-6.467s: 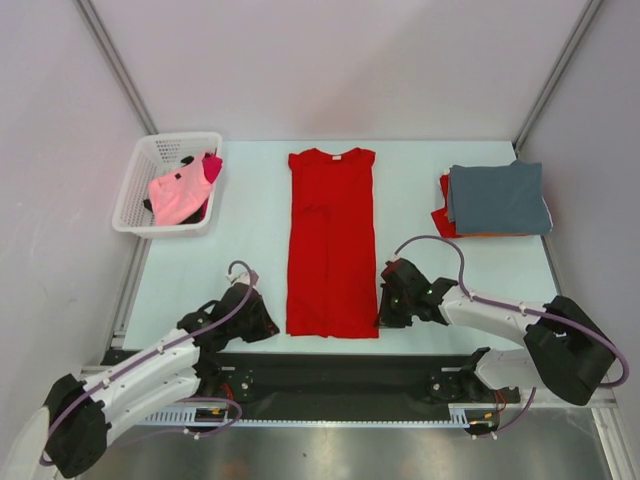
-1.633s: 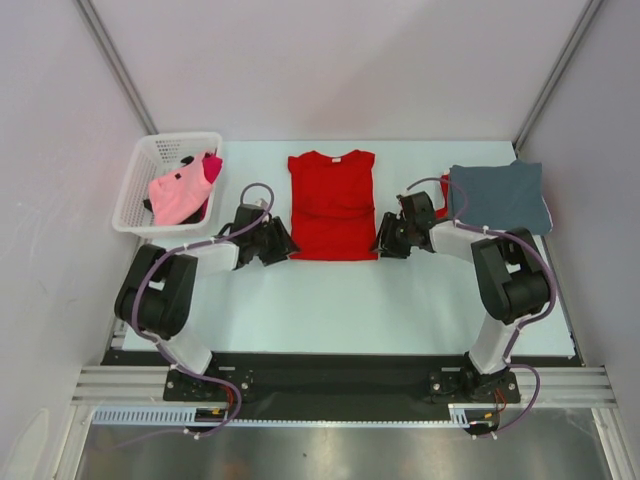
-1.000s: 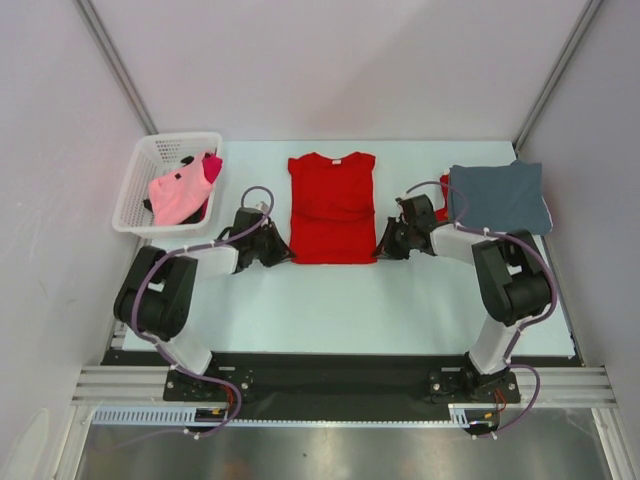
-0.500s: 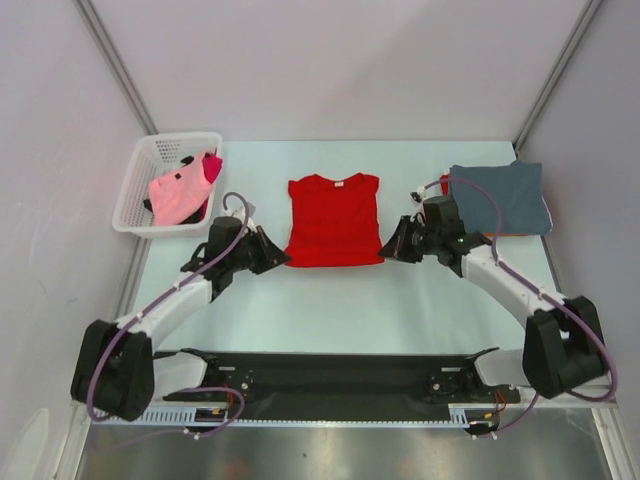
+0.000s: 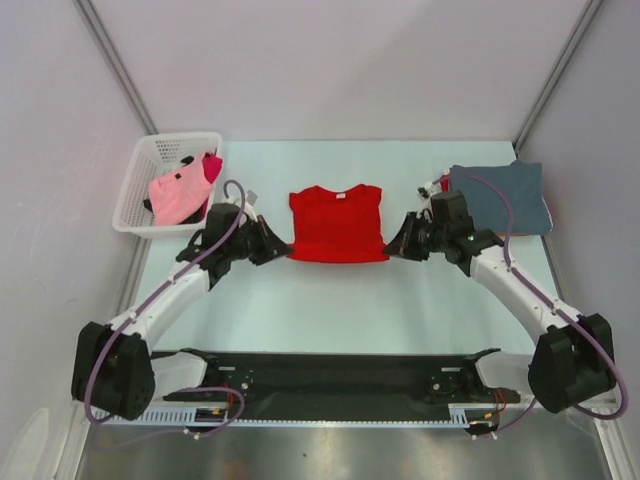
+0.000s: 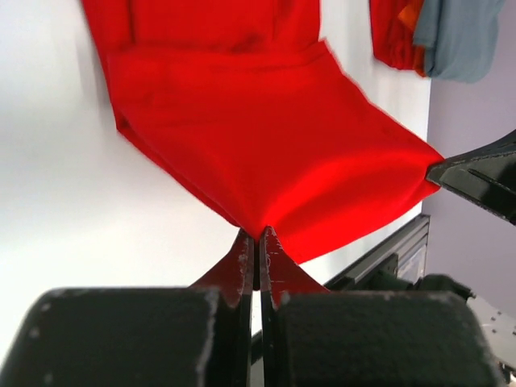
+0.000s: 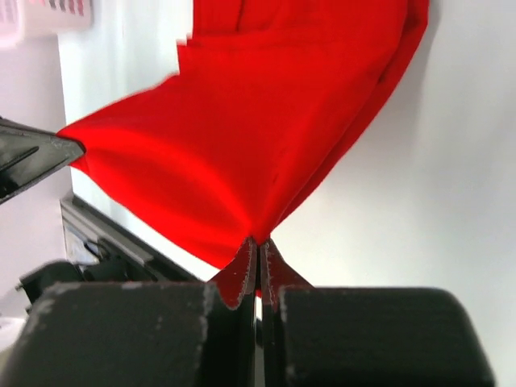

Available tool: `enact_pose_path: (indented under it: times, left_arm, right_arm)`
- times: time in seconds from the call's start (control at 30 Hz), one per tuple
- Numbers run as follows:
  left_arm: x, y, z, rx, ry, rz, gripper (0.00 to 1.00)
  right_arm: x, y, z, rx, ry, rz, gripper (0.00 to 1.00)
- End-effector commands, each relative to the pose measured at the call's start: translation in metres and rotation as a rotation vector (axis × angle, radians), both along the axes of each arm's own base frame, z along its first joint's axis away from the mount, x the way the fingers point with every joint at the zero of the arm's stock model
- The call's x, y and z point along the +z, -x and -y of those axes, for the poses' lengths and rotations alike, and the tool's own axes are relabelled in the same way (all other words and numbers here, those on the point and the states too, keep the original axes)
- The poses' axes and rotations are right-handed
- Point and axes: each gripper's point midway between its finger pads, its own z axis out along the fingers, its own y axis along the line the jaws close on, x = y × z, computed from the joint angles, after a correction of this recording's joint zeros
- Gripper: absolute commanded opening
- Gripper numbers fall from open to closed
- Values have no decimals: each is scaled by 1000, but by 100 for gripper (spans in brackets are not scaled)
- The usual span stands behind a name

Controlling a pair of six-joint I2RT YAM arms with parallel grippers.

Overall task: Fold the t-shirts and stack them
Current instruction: Fold the tshirt

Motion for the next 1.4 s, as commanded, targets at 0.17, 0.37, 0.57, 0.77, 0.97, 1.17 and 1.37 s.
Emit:
enact_pose_path:
  times: [0.17,0.37,0.57,0.77,0.97,1.17,1.37]
  left_arm:
    - [50,-76,-6,55,-33,111,0]
    - [41,-124,-4,88,-35,71,0]
    - [32,-180,-7,128,-30,48,0]
    - [2,-235,-6,130,-27,3,1]
    - [-35,-287,5,122,68,-45,2]
    - [-27,-314,1,105,48,57,90]
    - [-15,-279,-25,161,-82,113,96]
  right_arm:
    - [38,-80,8,-75,-10,65,0]
    - [35,-136,9,-114,-5,46,0]
    - [6,-187,15,-151,-1,-22,0]
    - [-4,-238,21,-204,-42,-21,0]
    - [-24,-299,17,-234,-95,-5,0]
    - [-34,-326,21,-235,-60,61,100]
    - [-39,-293,27,-213,-87,123,81]
